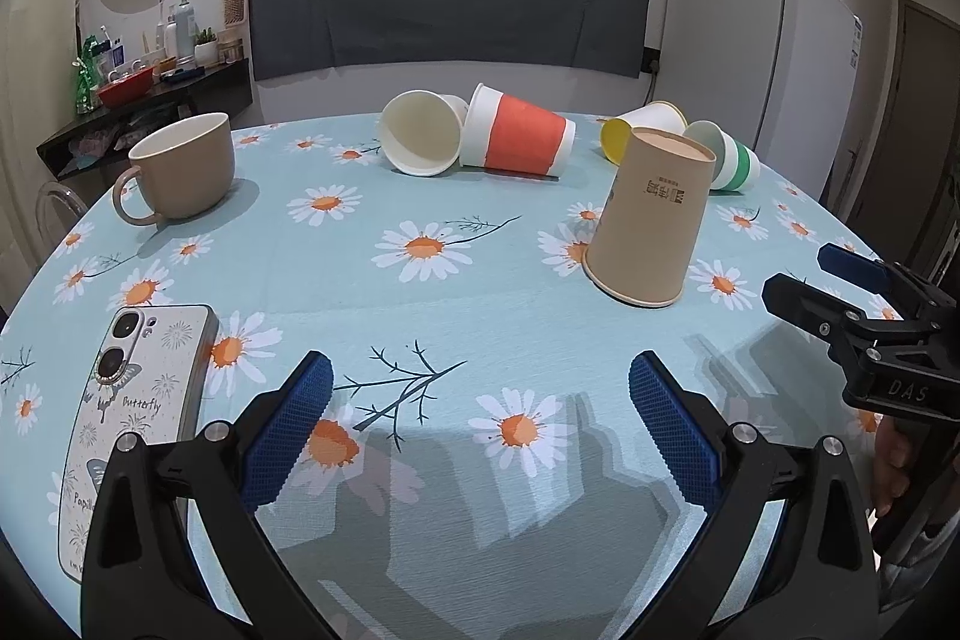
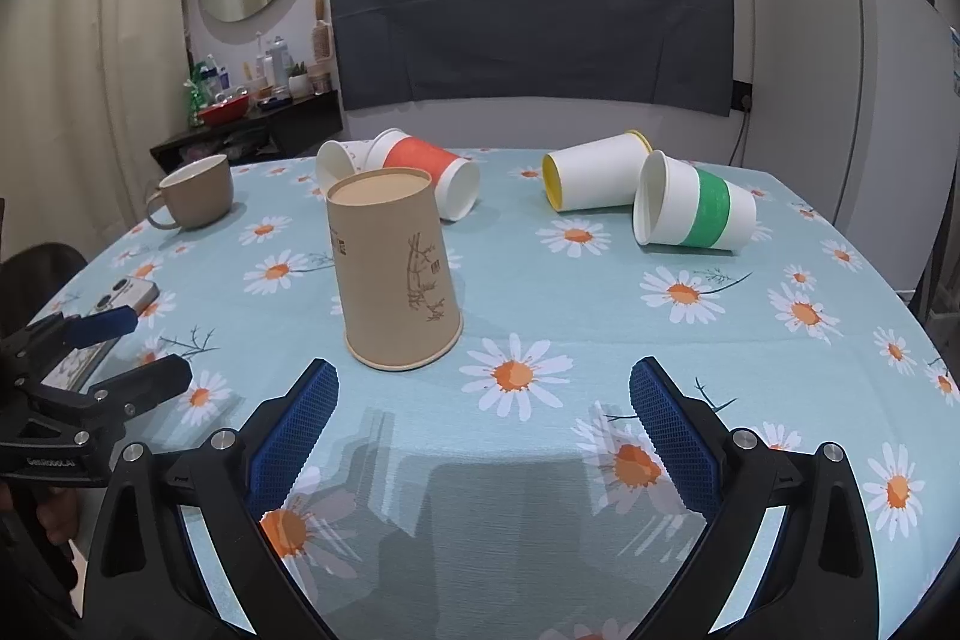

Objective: Flip cup upside down

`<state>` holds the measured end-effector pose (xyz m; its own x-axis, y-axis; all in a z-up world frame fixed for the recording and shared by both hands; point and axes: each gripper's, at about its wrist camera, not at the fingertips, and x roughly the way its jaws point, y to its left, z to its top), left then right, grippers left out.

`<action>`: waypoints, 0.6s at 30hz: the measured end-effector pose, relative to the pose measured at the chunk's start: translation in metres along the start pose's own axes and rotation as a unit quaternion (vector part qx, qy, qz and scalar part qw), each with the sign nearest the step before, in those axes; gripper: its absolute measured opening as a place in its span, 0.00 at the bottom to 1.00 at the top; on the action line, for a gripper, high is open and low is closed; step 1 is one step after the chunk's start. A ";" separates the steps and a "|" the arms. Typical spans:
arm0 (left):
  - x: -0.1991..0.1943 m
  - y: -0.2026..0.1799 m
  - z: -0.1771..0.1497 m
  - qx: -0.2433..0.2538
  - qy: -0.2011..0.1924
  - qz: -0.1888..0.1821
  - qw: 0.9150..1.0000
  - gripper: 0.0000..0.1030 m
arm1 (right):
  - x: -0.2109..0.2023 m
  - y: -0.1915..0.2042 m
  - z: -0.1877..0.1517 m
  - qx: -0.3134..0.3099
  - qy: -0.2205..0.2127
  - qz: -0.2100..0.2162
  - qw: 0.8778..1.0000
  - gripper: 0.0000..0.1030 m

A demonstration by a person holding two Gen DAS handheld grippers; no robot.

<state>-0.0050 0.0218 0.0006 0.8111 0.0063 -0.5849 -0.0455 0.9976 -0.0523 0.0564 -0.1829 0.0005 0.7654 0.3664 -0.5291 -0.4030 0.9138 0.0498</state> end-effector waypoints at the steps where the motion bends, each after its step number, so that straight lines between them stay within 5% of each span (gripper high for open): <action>1: 0.000 -0.001 0.000 0.002 0.001 0.000 1.000 0.94 | 0.000 0.000 0.000 0.000 0.001 -0.001 1.000 0.91; 18: 0.001 -0.002 -0.001 0.003 0.003 0.001 1.000 0.94 | 0.001 0.000 0.000 -0.002 0.005 0.000 1.000 0.91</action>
<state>-0.0051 0.0201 -0.0005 0.8071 0.0072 -0.5904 -0.0431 0.9980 -0.0467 0.0570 -0.1825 -0.0002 0.7610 0.3640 -0.5369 -0.4042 0.9135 0.0465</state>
